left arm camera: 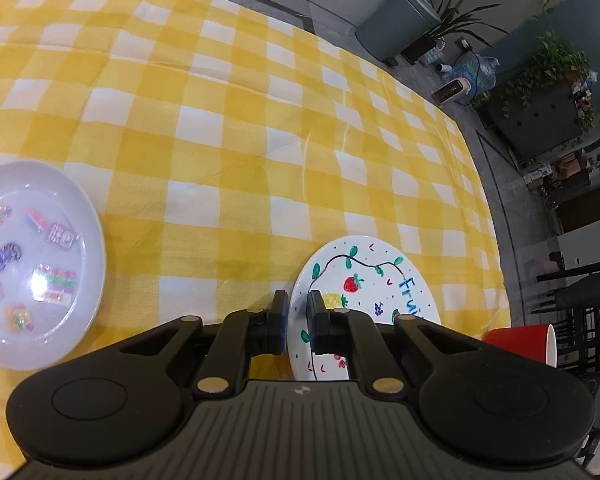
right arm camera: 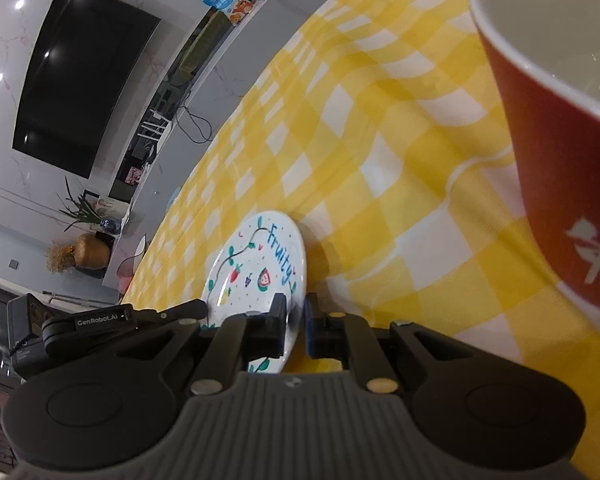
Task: Organize plates and bowls
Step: 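Lift the Fruity plate with both tools, tilting it onto its edge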
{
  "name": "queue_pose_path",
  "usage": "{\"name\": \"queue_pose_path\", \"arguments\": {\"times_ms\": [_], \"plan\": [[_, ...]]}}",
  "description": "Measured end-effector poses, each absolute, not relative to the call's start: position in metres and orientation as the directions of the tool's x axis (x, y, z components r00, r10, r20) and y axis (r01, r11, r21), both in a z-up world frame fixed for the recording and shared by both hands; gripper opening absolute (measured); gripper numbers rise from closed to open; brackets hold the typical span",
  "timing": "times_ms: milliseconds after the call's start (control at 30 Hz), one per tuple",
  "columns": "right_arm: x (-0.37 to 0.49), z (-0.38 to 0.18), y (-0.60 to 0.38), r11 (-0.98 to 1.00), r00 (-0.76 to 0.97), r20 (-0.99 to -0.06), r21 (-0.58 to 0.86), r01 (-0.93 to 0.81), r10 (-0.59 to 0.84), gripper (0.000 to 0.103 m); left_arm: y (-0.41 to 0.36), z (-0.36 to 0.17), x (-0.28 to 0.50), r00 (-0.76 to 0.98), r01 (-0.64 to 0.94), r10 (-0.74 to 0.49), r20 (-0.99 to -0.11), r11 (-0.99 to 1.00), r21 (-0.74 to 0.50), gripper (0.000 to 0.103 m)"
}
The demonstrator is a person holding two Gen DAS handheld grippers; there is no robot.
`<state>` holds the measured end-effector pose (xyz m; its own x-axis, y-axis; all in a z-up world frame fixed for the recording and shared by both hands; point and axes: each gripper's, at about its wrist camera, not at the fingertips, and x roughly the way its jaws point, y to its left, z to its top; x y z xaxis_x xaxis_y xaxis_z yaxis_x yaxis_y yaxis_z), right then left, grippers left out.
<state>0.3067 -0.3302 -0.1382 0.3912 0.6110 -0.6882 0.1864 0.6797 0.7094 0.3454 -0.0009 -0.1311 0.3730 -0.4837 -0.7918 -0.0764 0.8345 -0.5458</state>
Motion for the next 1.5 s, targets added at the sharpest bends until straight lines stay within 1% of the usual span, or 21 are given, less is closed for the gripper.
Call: {"name": "queue_pose_path", "arguments": {"times_ms": [233,400,567,633,800,1033,1233,1367,1500], "plan": [[0.296,-0.129,-0.337,0.648,0.397,-0.667,0.734,0.204,0.63,0.007,-0.004,-0.123,0.341,0.364,-0.044,-0.516,-0.775,0.822,-0.568,0.009],[0.289,-0.12,-0.343,0.65,0.404,-0.668,0.732,0.204,0.625,0.007,-0.004,-0.118,0.333,0.342,-0.03,-0.561,-0.754,0.795,-0.605,0.009],[0.271,-0.113,-0.342,0.621,0.405,-0.659,0.746,0.241,0.634,0.008,-0.005,-0.113,0.326,0.311,-0.011,-0.563,-0.766,0.803,-0.595,0.009],[0.268,-0.107,-0.337,0.632,0.409,-0.663,0.74,0.231,0.627,0.007,-0.003,-0.113,0.323,0.293,-0.018,-0.565,-0.771,0.803,-0.595,0.009],[0.263,-0.1,-0.331,0.641,0.396,-0.67,0.733,0.225,0.628,0.008,0.002,-0.113,0.314,0.272,0.001,-0.593,-0.758,0.788,-0.616,0.009],[0.242,-0.097,-0.333,0.631,0.381,-0.674,0.734,0.252,0.632,0.008,0.003,-0.115,0.305,0.191,0.023,-0.643,-0.741,0.758,-0.652,0.009],[0.216,-0.088,-0.333,0.65,0.385,-0.684,0.722,0.238,0.619,0.008,-0.006,-0.112,0.295,0.142,0.072,-0.638,-0.757,0.769,-0.635,0.009],[0.2,-0.08,-0.336,0.653,0.408,-0.684,0.719,0.238,0.605,0.008,-0.006,-0.112,0.291,0.093,0.079,-0.668,-0.738,0.744,-0.664,0.009],[0.18,-0.077,-0.333,0.63,0.414,-0.667,0.737,0.244,0.62,0.008,-0.002,-0.11,0.289,0.065,0.101,-0.684,-0.727,0.729,-0.677,0.009]]}}
